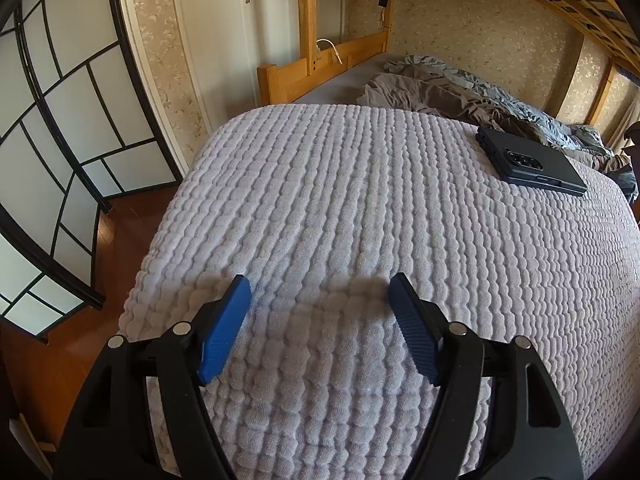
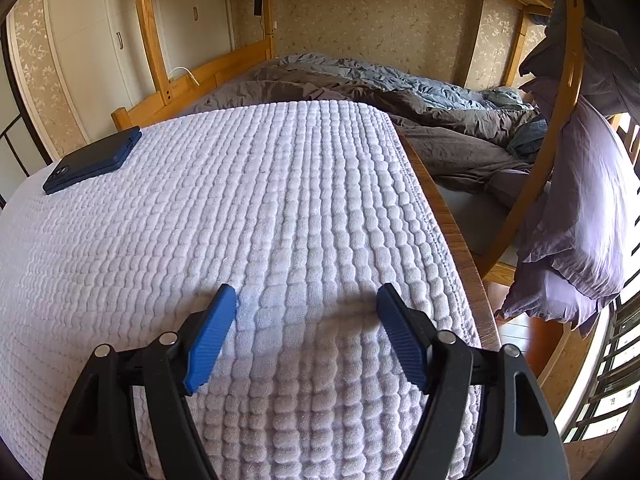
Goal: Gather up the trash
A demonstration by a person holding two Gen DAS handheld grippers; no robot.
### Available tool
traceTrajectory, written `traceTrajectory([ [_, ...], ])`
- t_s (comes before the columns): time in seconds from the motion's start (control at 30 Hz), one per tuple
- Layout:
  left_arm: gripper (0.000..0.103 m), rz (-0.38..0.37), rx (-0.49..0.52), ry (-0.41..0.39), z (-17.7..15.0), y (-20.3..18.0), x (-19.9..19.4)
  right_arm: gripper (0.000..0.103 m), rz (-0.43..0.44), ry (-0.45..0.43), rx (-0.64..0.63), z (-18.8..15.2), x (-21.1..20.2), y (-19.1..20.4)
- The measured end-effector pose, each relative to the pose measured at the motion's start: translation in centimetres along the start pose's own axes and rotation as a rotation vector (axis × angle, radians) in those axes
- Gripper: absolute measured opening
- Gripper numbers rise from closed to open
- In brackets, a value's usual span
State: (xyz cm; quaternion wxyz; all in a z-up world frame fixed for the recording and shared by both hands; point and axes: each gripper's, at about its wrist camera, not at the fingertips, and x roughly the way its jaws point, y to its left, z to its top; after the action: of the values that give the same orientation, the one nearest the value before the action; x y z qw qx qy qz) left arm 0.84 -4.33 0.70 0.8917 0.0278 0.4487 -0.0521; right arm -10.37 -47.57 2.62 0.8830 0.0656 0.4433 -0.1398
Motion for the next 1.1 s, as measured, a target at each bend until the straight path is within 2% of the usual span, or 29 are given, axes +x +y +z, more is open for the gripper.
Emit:
traceTrajectory([
  [0.1, 0.086, 0.008, -0.009, 0.008, -0.22, 0.30, 0.02, 0.081, -0.005, 0.005, -0.003, 0.01, 0.12, 0.07],
  [0.3, 0.098, -0.005, 0.005, 0.023, -0.22, 0.37, 0.32, 0.086, -0.004, 0.012, -0.001, -0.02, 0.29, 0.06],
  [0.37, 0.101, -0.011, 0.010, 0.030, -0.17, 0.30, 0.47, 0.095, 0.005, 0.017, -0.006, -0.04, 0.39, 0.18],
  [0.4, 0.101, -0.011, 0.010, 0.031, -0.18, 0.28, 0.50, 0.099, 0.016, 0.024, -0.015, -0.04, 0.53, 0.33],
  [1.1, 0.102, -0.009, 0.008, 0.028, -0.23, 0.24, 0.54, 0.099, 0.011, 0.032, -0.020, -0.42, 0.45, 0.59],
])
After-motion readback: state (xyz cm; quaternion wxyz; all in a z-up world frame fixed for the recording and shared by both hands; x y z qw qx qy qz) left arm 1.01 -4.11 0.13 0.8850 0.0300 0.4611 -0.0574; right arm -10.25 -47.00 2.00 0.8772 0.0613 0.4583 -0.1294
